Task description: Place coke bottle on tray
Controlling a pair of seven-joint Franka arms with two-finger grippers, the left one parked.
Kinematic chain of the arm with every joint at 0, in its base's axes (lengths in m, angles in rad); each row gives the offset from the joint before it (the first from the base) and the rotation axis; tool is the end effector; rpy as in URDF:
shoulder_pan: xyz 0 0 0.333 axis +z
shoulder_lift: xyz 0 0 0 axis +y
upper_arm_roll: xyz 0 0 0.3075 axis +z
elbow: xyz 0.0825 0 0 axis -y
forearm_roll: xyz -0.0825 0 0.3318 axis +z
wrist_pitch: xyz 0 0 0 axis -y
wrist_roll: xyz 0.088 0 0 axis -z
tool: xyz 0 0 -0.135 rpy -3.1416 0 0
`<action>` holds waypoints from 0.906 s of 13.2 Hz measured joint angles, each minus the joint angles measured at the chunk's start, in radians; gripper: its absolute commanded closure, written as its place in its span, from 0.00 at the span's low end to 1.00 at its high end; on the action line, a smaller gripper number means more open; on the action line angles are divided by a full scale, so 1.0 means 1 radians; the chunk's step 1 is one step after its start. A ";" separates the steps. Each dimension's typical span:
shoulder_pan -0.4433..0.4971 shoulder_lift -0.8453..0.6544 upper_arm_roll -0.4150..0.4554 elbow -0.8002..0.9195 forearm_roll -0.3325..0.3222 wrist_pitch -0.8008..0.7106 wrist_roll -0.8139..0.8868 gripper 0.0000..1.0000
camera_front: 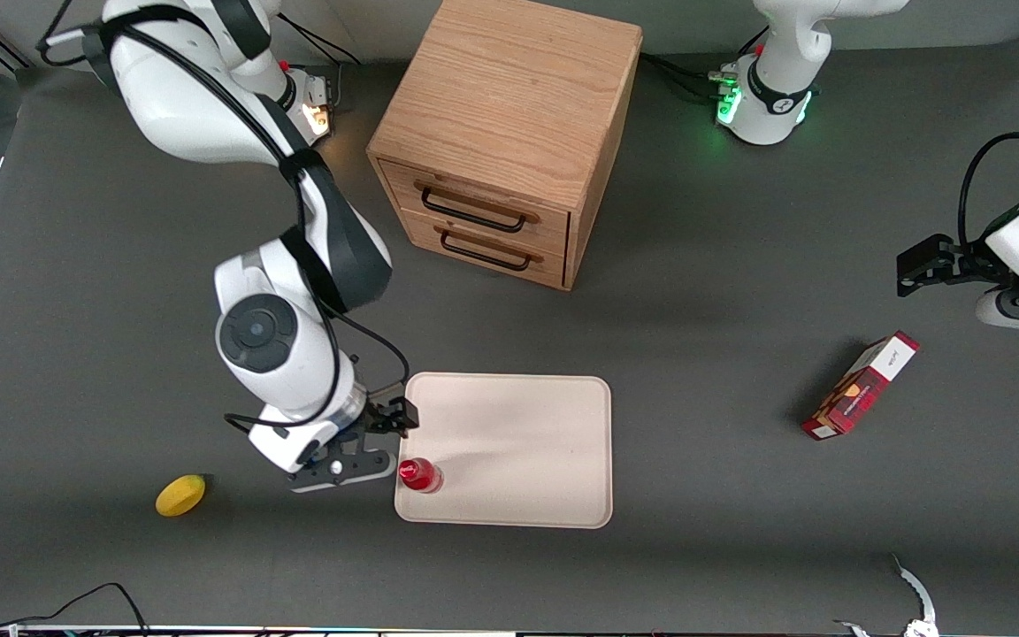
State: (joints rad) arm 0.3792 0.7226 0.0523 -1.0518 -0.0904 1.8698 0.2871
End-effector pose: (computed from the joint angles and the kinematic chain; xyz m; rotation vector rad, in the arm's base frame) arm 0.6510 0.2769 0.3973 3.1115 0.2372 0.1699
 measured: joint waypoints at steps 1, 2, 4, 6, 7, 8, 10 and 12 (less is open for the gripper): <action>-0.012 -0.050 -0.001 -0.041 0.000 -0.025 0.000 0.00; -0.029 -0.097 -0.001 -0.080 0.000 -0.055 -0.003 0.00; -0.074 -0.184 0.001 -0.146 0.000 -0.141 -0.018 0.00; -0.131 -0.255 0.007 -0.191 0.001 -0.210 -0.068 0.00; -0.160 -0.283 0.009 -0.203 0.001 -0.235 -0.104 0.00; -0.192 -0.307 0.010 -0.214 0.001 -0.253 -0.140 0.00; -0.258 -0.353 0.011 -0.249 0.010 -0.267 -0.183 0.00; -0.315 -0.405 0.017 -0.306 0.022 -0.267 -0.215 0.00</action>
State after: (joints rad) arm 0.0644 0.3172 0.0695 -1.3580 -0.0685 1.6030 0.0722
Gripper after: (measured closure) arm 0.000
